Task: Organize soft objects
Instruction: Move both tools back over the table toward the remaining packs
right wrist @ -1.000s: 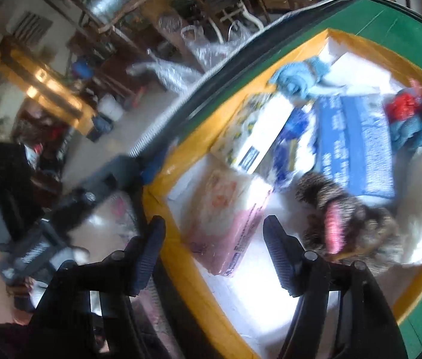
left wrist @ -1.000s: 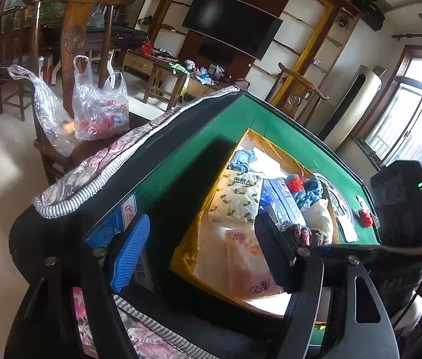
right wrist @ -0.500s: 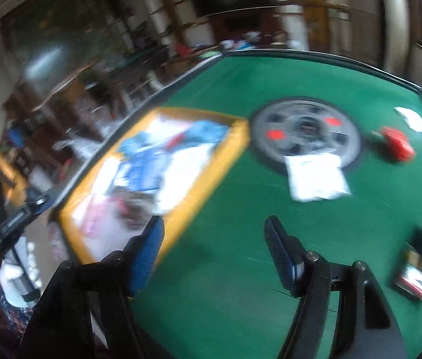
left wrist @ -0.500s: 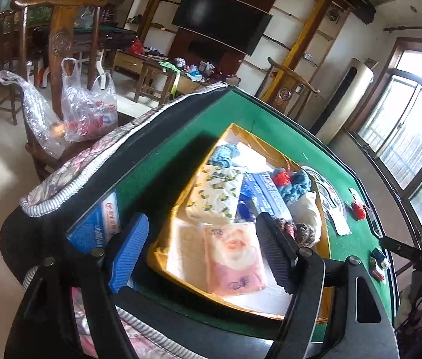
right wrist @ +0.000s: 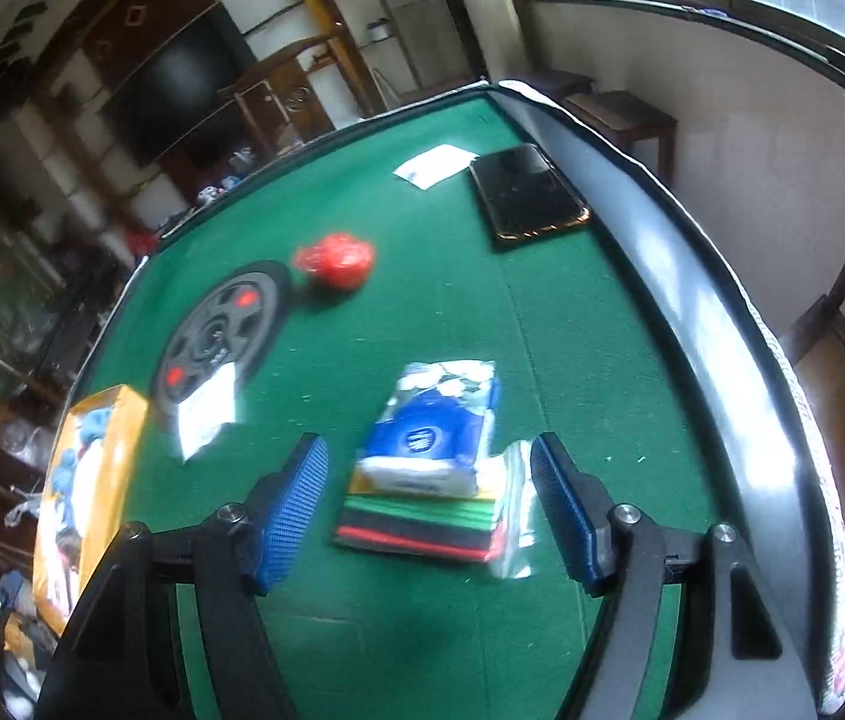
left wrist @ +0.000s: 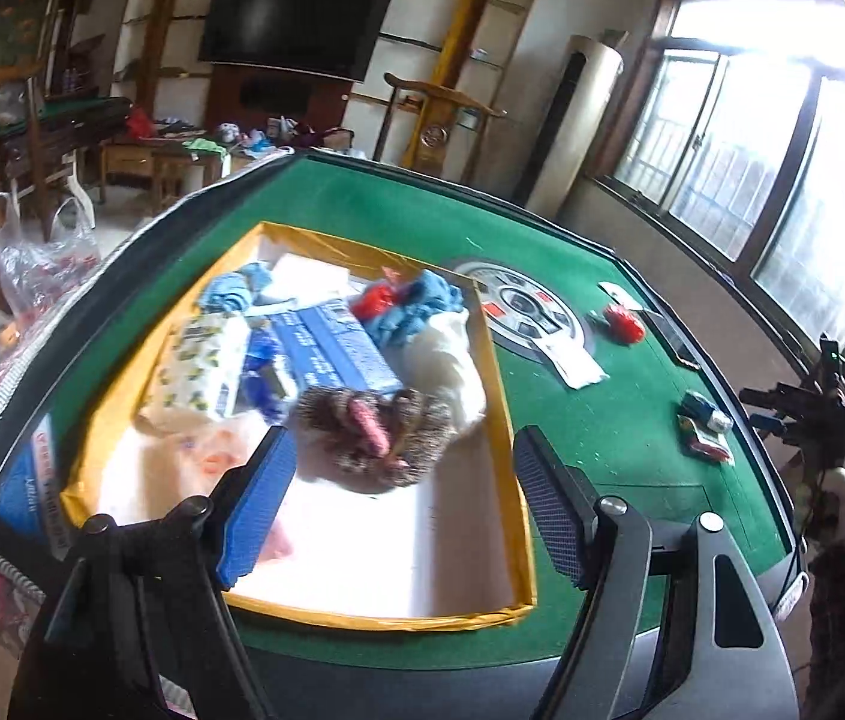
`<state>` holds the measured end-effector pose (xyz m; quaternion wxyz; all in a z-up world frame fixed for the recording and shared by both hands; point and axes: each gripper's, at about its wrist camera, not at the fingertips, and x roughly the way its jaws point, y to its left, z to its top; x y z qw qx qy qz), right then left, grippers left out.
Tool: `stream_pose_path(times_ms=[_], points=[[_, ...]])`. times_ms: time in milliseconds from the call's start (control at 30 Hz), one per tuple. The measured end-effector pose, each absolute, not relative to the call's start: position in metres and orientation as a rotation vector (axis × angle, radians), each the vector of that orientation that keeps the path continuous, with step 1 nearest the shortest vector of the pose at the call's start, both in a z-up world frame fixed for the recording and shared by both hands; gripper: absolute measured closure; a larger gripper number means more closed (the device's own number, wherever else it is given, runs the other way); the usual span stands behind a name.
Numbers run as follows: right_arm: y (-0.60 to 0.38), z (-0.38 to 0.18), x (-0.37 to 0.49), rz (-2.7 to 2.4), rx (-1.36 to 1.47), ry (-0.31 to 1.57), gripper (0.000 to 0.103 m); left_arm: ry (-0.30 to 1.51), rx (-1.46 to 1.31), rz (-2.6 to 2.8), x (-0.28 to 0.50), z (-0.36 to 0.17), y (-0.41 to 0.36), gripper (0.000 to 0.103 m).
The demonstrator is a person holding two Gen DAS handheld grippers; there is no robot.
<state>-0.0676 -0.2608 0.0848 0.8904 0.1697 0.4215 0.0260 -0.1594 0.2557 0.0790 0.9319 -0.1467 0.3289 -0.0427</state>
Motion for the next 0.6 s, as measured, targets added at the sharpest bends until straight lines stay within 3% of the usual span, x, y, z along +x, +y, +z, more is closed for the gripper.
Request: stream_pose_path(times_ms=[267,600], points=[[-0.251,0.058,-0.017,0.073,0.34,0.995,0.037,0.68,-0.262,-0.122,-0.166,0.086,0.227,0.028],[-0.122,0.05,-0.062,0.597,0.081,1.078,0.037,0.71,-0.239,-0.185,-0.162,0.082,0.207,0.028]])
